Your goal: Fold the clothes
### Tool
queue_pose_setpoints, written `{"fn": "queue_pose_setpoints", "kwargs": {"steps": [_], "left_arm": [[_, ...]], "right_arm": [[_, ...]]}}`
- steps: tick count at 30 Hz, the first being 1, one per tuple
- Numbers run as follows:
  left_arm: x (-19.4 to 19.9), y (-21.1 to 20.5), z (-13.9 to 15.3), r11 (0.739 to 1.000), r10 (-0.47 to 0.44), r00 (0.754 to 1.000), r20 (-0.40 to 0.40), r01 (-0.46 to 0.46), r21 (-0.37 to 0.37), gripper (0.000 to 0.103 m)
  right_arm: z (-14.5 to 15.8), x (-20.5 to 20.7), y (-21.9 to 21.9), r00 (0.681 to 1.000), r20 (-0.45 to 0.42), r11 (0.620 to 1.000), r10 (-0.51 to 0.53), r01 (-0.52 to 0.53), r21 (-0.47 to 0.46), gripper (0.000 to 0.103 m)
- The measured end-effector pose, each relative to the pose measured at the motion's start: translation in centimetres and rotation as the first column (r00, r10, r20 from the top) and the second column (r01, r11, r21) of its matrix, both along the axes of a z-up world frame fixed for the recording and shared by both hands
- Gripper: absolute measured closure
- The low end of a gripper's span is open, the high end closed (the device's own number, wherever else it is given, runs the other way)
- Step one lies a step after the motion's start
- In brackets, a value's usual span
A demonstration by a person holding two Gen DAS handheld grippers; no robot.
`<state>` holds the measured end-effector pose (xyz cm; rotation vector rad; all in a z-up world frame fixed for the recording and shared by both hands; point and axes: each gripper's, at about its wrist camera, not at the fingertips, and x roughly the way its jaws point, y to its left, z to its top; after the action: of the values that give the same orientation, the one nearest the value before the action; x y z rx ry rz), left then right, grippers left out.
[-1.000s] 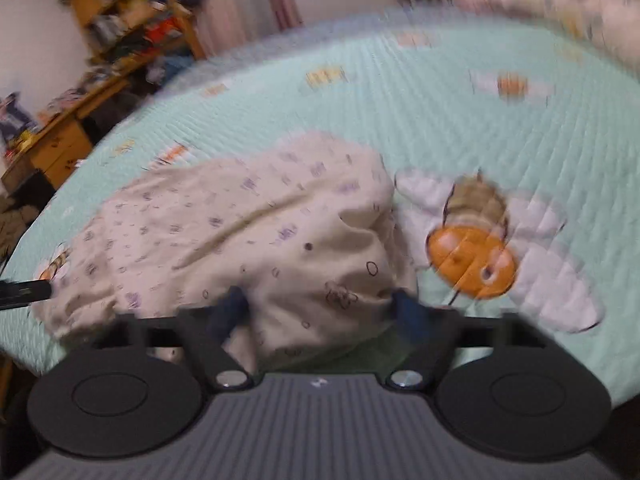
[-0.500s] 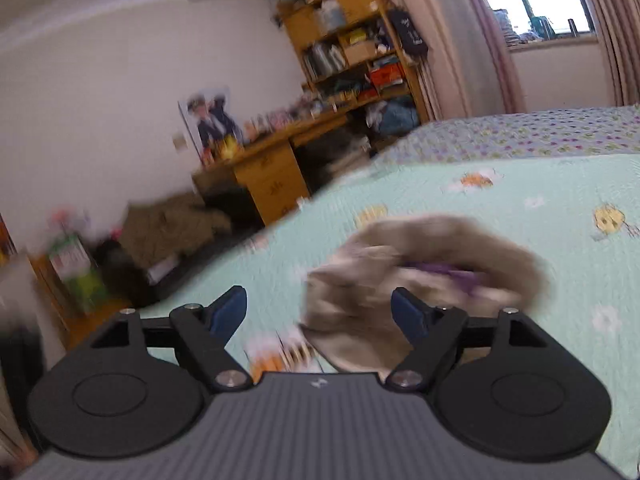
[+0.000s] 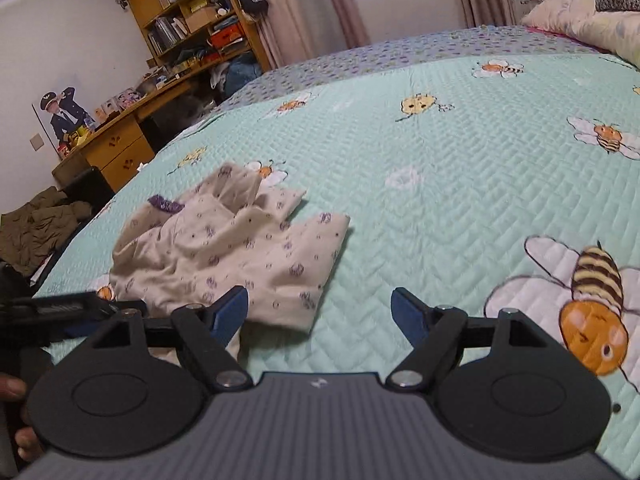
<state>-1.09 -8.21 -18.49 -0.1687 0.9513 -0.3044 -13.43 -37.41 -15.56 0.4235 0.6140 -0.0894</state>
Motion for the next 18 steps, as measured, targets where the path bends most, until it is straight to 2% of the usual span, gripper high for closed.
{"fn": "queue_pose_setpoints", "kwargs": {"steps": [2,6,8,10,12,15,18], "left_arm": [[0.4,0.5,-0.1,0.999,0.026,0.999,-0.028,-0.027,-0.036,0.015],[-0.1,1.5,1.0,0.998,0.042,0.999,-0.003,-0.042,-0.051,0.015],[-0.4,2.0,1.2,0.998,0.054,0.999,0.0,-0.054,-0.044,0.015],[-0.4,2.4,1.3,0.998,0.061,0.998,-0.004,-0.061,-0.032,0.015],[-0.4,2.8,1.4,0.997,0.067,0.998,0.002,-0.067,-0.032,0.015],[-0.6,3.8,1.9,0.995,0.086,0.996,0.013,-0.085,-0.047,0.015],[-1.3,5.3,2.8,0.989,0.133,0.991,0.034,-0.13,-0.077,0.015]], "right_arm": [[-0.1,1.0,0.0,1.0,0.003,1.0,0.012,-0.012,-0.003,0.023],[-1.8,4.4,-0.1,0.998,-0.021,0.998,0.058,-0.059,-0.033,0.023],[-3.5,6.7,0.1,0.993,-0.075,0.996,0.094,-0.095,-0.006,0.034],[-5.0,8.4,0.9,0.981,-0.14,0.99,0.136,-0.128,0.066,0.079],[-4.5,8.5,2.2,0.98,-0.118,0.987,0.158,-0.154,0.05,0.093],[-2.2,7.1,4.1,0.973,-0.02,0.971,0.229,-0.227,0.074,0.094],[1.5,4.4,6.9,0.941,0.085,0.942,0.326,-0.331,0.056,0.094]]}}
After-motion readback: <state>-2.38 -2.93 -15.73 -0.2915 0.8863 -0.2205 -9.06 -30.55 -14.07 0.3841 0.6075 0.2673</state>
